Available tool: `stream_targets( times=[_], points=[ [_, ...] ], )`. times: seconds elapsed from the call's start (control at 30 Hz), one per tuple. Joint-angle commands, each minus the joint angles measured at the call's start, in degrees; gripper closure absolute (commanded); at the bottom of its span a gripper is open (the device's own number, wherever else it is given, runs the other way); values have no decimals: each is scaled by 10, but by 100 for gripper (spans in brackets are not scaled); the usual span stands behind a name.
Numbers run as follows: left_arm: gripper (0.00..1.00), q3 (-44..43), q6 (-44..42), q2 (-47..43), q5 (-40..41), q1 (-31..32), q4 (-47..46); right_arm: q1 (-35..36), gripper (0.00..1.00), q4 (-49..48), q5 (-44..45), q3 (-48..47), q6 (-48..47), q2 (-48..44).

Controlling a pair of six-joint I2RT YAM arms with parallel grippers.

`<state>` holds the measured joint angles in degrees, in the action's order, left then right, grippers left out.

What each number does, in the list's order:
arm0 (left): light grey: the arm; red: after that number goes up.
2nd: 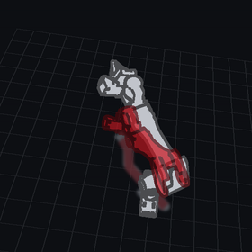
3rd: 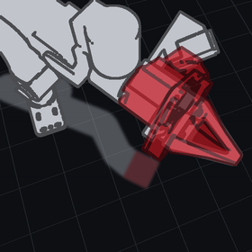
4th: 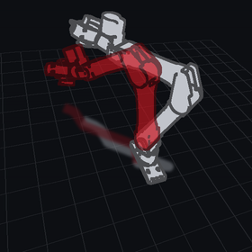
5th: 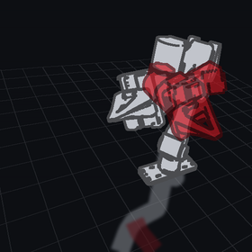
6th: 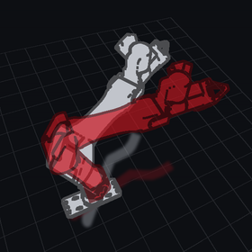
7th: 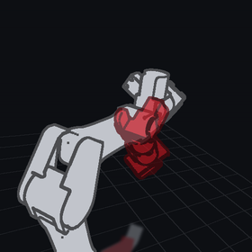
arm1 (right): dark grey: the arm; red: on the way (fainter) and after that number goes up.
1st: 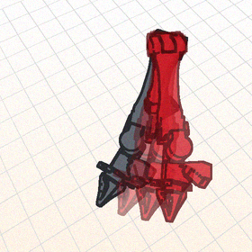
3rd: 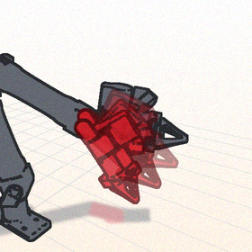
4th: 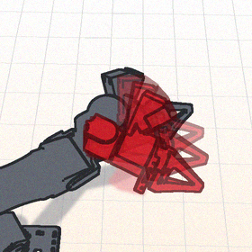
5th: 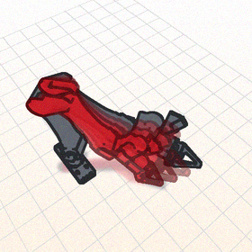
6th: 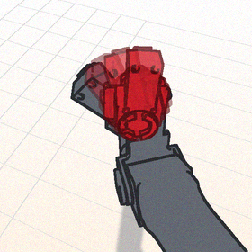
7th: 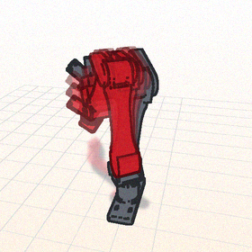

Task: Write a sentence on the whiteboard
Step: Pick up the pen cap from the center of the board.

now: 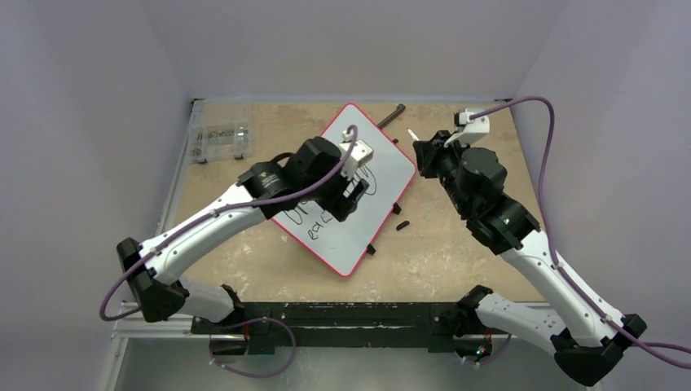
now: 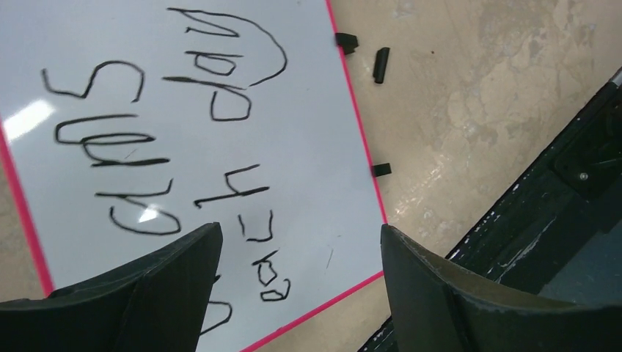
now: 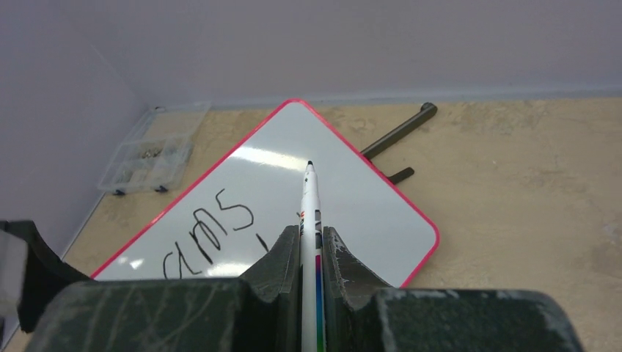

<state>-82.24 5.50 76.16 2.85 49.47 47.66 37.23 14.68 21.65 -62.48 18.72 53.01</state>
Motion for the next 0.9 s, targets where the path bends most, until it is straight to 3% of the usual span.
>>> stream_targets(
  times=[0.0, 0.33, 0.77, 0.87],
  points=[
    [23, -58, 51, 78, 33, 59, -17, 1, 100, 5, 98, -77, -33, 27],
    [31, -110, 81, 240, 35, 137, -90, -5, 100, -3, 180, -199, -77, 92],
    [45, -236, 62, 404, 24, 152, -68, -6, 100, -7, 149, -254, -83, 66],
    [48, -260, 60, 435, 36, 152, -65, -6, 100, -9, 106, -256, -72, 48]
  ],
)
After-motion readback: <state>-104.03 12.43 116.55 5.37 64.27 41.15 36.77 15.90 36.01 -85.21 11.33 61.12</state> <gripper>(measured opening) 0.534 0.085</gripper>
